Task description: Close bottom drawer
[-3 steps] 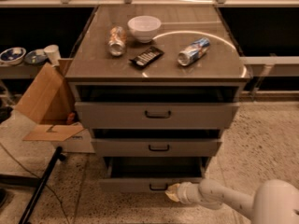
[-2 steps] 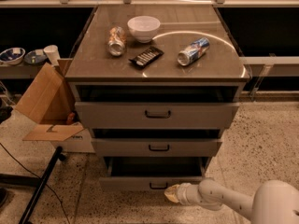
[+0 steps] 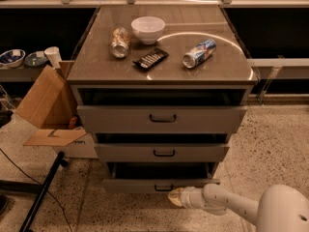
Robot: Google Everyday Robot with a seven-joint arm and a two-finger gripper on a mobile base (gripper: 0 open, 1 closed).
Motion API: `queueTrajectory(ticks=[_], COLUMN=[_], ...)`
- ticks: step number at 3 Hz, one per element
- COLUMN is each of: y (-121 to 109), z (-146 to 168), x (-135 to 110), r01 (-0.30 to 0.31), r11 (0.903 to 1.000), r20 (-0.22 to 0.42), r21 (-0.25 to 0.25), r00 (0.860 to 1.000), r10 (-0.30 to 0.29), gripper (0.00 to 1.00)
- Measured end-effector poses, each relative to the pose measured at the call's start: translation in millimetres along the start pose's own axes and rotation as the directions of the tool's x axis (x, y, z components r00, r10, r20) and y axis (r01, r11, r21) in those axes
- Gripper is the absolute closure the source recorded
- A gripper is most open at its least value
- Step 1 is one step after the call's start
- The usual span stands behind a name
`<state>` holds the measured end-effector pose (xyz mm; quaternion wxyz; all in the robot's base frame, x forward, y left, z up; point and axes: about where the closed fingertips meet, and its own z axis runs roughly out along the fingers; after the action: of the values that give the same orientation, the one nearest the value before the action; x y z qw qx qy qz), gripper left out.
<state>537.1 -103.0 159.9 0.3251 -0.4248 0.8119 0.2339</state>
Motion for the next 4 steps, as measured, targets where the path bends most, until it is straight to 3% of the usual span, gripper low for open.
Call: queueTrajectory(ticks=[1,2,3,4], y=[-18,-19,-45,-56], z=[3,3,2,2], x=[-9,-8,-18,-22], r01=[-0.011,-0.011,-0.035,-0.045], r11=[0.9994,0.9994,0.9967,0.9948], r20=[0.01,0.01,0.027,0.034], r21=[0.034,0.034,0.073,0.091], r00=[1.0,1.0,0.999,0.999], r10=[0.011,0.011,0.033,0.042], gripper=[1.0,1.0,1.0,1.0])
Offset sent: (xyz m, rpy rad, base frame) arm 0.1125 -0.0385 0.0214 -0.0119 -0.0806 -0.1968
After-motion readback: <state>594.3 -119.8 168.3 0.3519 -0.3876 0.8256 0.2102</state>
